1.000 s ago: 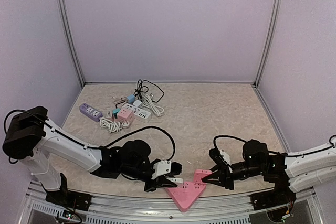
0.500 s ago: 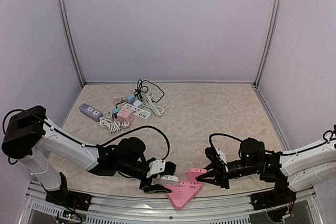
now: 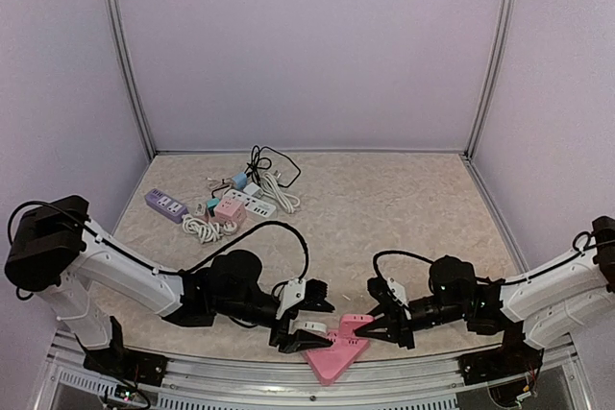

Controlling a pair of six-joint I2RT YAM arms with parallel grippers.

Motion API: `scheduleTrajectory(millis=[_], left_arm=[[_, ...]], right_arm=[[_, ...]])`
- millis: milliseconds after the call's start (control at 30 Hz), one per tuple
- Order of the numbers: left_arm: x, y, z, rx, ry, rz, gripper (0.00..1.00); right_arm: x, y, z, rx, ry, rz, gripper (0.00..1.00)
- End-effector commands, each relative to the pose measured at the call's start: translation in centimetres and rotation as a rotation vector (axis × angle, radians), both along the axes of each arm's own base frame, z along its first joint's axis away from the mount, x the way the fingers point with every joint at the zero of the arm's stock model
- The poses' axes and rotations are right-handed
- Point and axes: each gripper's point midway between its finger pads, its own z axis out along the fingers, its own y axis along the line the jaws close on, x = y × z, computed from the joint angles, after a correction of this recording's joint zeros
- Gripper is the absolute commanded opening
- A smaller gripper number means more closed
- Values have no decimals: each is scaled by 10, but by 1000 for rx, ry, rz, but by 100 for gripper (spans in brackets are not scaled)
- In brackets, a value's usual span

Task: Insert the plug
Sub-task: Insert the plug into the socket.

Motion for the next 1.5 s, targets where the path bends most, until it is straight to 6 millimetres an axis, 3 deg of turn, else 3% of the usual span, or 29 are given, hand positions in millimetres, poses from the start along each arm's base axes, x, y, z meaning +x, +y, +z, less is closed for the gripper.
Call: scheduleTrajectory(millis=[0, 500, 700, 867, 1100, 1367, 1467], left_arm=[[-5, -12, 2, -53, 108, 12, 72], [3, -19, -12, -42, 81, 40, 46], [2, -17, -21, -18, 61, 40, 47], [-3, 2, -29, 40, 26, 17, 54], [-9, 16, -26, 43, -25, -1, 60], [-14, 21, -22, 21, -58, -6, 62], [-16, 20, -18, 7, -69, -11, 63]], right_arm=[[-6, 5, 2, 23, -9, 42, 0], [-3, 6, -15, -16, 39, 4, 0], [-15, 9, -37, -86, 40, 0, 0], [-17, 7, -34, -85, 26, -26, 0], [-3, -2, -29, -88, -20, -128, 0], [-7, -3, -53, -171, -44, -153, 0], [-2, -5, -52, -159, -59, -180, 0]])
